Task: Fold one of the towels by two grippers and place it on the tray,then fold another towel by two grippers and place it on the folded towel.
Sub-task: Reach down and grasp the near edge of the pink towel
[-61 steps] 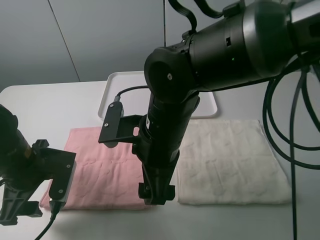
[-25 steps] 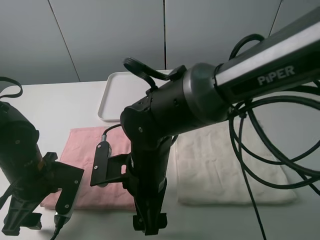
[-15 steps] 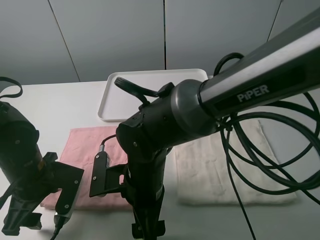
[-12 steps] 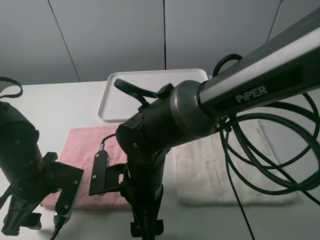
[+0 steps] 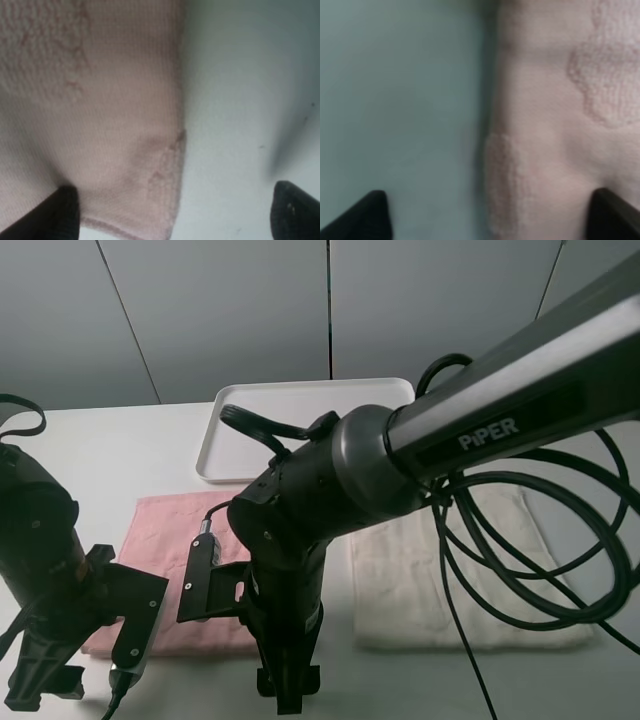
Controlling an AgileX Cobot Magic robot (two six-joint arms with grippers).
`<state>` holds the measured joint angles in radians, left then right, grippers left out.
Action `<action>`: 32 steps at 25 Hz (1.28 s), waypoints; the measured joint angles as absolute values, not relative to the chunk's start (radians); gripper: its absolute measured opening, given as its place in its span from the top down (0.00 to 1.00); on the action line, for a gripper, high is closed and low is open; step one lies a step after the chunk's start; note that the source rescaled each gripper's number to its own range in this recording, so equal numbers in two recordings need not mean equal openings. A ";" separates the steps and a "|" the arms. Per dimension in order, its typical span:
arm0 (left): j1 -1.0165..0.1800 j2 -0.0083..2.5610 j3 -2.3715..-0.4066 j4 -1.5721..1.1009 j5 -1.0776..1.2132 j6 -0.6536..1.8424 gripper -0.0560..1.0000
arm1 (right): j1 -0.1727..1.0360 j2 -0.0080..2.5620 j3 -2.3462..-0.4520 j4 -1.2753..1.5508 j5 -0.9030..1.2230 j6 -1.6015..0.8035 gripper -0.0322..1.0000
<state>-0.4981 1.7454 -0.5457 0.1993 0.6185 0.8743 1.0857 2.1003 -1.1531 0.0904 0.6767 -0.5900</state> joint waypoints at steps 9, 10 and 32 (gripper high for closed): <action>-0.498 1.745 -0.546 0.205 0.619 0.868 0.00 | 1.086 2.105 -1.158 -0.037 0.657 -0.453 0.95; -0.498 1.745 -0.546 0.205 0.616 0.868 0.00 | 1.086 2.105 -1.158 -0.039 0.657 -0.451 0.95; -0.498 1.754 -0.546 0.289 0.485 0.655 0.31 | 1.086 2.105 -1.159 -0.037 0.663 -0.447 0.95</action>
